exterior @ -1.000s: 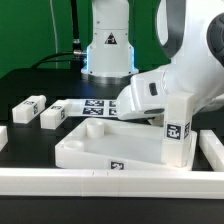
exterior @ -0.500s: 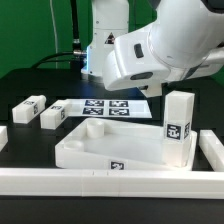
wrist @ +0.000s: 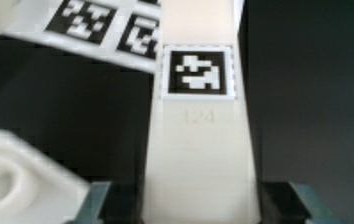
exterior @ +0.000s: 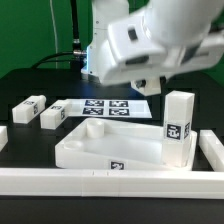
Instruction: Assemble desk
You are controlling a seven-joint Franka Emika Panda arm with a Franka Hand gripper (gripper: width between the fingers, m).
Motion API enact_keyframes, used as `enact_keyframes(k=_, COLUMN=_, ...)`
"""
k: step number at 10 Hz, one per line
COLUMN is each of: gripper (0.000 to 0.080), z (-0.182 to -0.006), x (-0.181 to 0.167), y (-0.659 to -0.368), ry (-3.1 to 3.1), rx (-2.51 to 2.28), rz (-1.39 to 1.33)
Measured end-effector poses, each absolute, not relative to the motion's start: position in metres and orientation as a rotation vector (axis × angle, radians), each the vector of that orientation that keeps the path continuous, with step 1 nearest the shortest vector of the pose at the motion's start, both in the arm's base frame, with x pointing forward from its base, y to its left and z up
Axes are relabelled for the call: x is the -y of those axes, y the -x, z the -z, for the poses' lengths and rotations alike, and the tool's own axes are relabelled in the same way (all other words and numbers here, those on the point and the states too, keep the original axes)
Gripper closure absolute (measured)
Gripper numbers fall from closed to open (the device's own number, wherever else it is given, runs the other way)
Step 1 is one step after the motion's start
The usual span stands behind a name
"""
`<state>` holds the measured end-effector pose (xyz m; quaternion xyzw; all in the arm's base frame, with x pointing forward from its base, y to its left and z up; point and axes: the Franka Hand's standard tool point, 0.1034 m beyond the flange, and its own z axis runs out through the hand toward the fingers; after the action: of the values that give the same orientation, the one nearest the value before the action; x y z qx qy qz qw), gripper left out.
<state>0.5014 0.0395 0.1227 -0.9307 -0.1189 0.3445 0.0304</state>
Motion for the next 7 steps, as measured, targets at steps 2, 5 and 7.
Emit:
enact_keyframes(k=2, gripper=0.0509, z=-0.149, x=-0.026, y=-0.512, ry=2.899, rx=0.352, rz=-0.956)
enact_keyframes(k=5, gripper=0.0509, z=-0.153, x=-0.025, y=-0.531, ry=3.004, rx=0.355, rz=-0.606)
enact_keyframes(k=7, gripper=0.0509, z=-0.157, x=-0.017, y=-0.537, ry=3.021, rx=0.398, rz=-0.43)
